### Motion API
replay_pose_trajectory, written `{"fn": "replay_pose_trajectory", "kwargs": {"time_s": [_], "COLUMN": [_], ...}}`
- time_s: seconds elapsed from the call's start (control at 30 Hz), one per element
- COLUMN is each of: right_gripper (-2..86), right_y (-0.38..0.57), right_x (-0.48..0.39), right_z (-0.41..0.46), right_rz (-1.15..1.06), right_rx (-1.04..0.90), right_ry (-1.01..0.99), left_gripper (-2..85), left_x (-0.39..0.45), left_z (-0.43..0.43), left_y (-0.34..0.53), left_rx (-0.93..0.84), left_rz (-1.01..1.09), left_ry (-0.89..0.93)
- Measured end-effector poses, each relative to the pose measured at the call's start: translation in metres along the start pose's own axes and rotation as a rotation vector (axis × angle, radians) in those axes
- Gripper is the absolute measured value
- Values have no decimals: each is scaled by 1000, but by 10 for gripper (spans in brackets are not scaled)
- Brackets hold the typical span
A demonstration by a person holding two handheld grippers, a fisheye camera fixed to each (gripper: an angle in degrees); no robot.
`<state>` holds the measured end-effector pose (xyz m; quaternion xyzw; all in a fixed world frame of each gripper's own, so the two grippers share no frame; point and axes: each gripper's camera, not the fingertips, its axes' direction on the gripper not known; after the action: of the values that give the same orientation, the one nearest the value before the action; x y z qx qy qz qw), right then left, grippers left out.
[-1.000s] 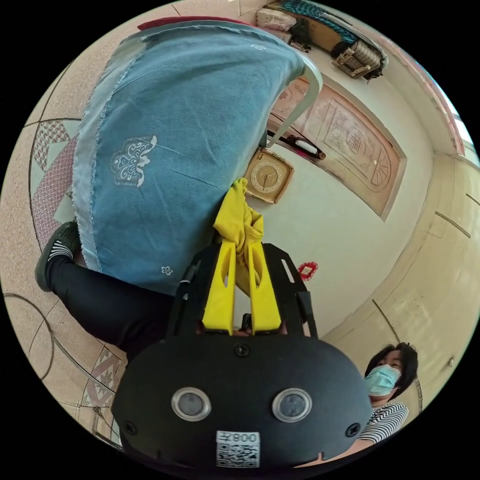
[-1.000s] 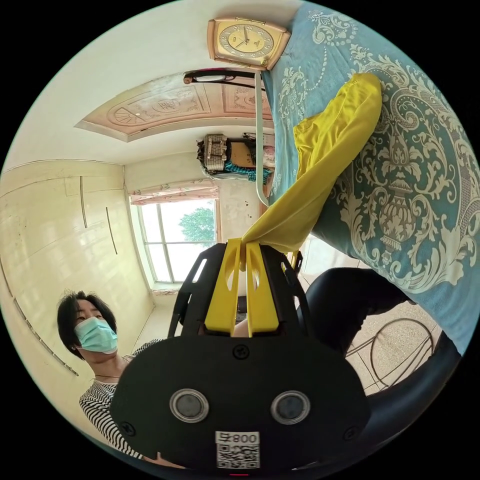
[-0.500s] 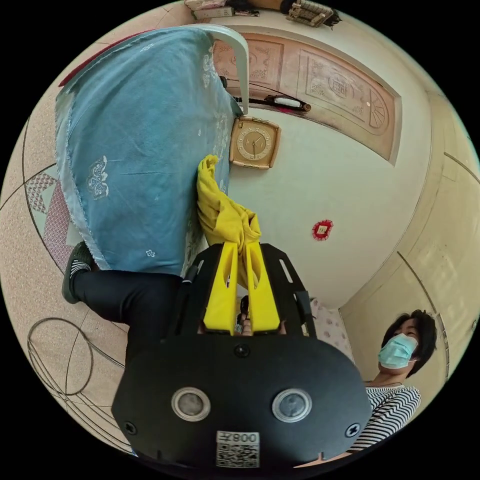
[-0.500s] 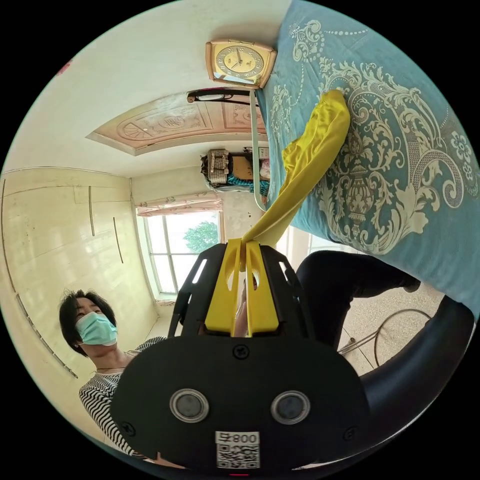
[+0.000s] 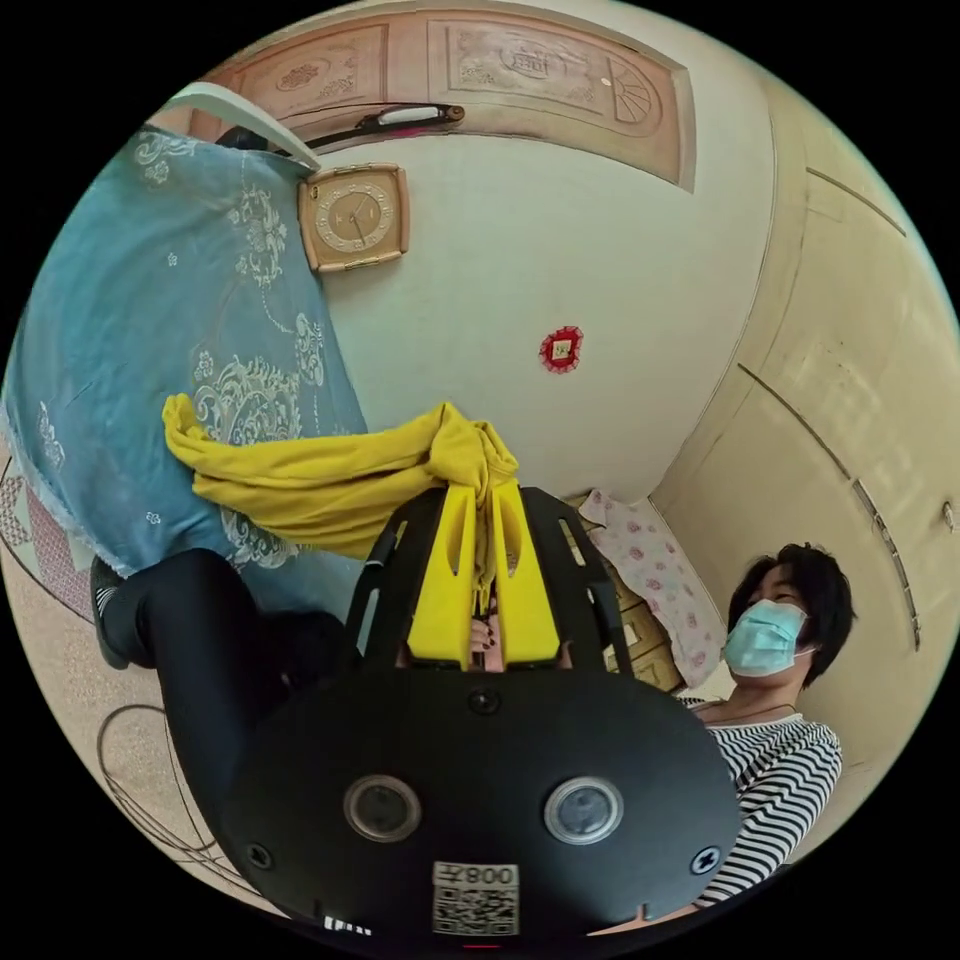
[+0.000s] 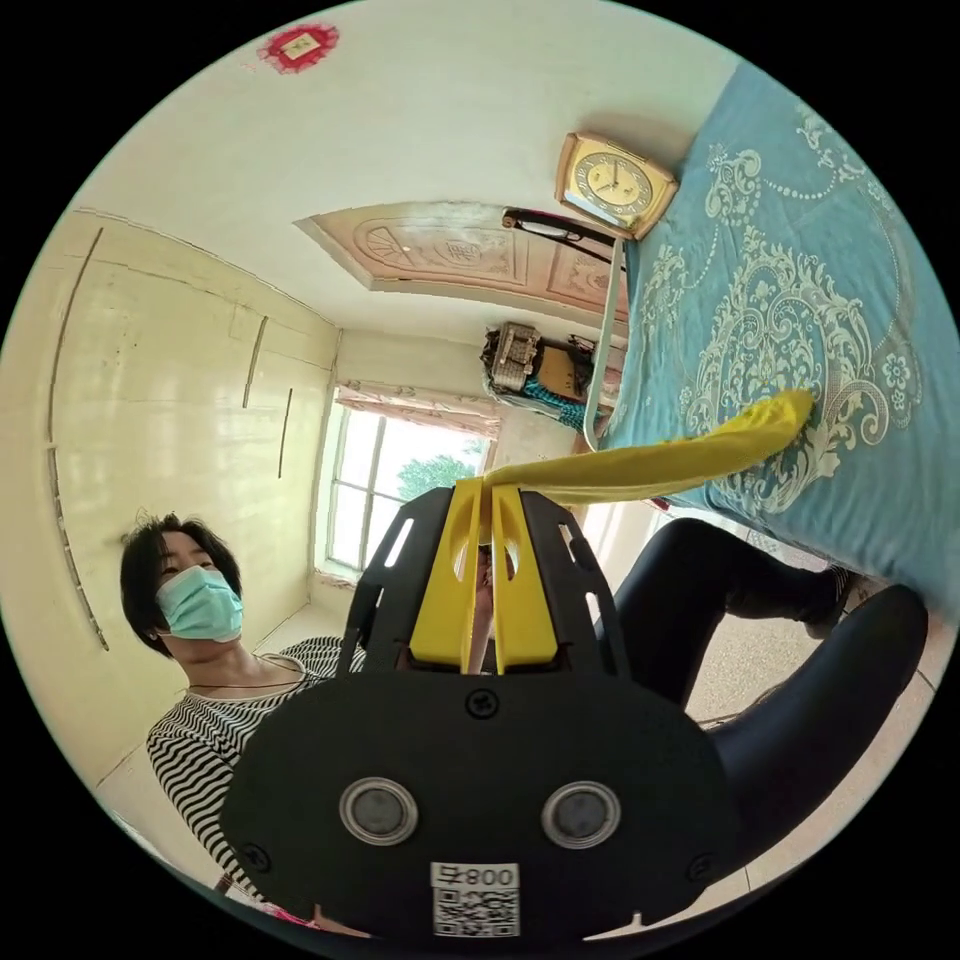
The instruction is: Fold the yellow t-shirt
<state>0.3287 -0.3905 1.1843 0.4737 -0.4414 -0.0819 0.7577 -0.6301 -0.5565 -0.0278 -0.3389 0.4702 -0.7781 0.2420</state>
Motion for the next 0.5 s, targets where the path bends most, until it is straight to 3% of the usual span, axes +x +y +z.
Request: {"fn": "replay_pose_trajectory", "kwargs": {"time_s": [0.5], "right_gripper": [11], "right_y": [159], "right_x": [-112], "right_z": [-173], "right_rz": [-279], "right_rx": [219], "right_ry": [37], "left_gripper": [34], "left_x": [11], "left_z": [241], "left_y": [55], "left_rx": [-352], "left_rz": [131], "left_ry": [154]}}
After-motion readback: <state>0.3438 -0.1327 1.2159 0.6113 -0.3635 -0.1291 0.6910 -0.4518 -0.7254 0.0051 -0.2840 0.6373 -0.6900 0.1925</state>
